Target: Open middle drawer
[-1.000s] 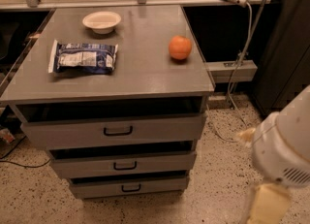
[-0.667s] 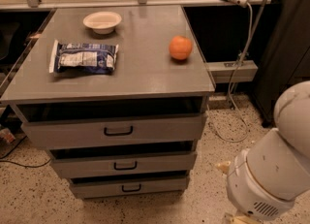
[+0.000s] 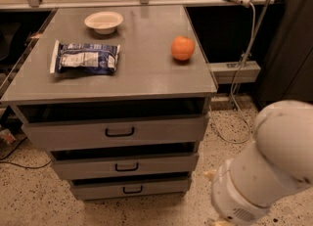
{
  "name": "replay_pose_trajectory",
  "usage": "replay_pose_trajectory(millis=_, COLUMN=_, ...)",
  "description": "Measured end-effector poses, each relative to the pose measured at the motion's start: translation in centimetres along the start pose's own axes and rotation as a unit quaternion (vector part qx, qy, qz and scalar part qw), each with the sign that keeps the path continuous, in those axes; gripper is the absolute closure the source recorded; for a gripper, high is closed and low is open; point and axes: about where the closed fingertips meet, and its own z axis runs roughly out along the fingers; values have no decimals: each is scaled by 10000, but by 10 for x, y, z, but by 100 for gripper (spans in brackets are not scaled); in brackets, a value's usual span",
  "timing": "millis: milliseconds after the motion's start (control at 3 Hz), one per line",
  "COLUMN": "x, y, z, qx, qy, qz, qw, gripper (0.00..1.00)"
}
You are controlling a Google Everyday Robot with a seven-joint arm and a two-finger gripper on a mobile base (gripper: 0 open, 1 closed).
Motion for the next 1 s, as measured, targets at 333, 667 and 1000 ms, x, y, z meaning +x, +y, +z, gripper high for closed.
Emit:
replay_pose_trajectory(millis=333, x=-35, y=-20, z=53, qx=-145, qy=-425, qz=-56, qw=9990, gripper=0)
replay_pose_trajectory(millis=667, x=-65, y=-36, z=90, qx=-288, qy=-654, qz=-57, qw=9974, gripper=0)
replay_pose_trajectory(millis=1000, x=-67, y=-39, z=93, qx=-269, qy=-692, qz=-45, qw=9972, gripper=0)
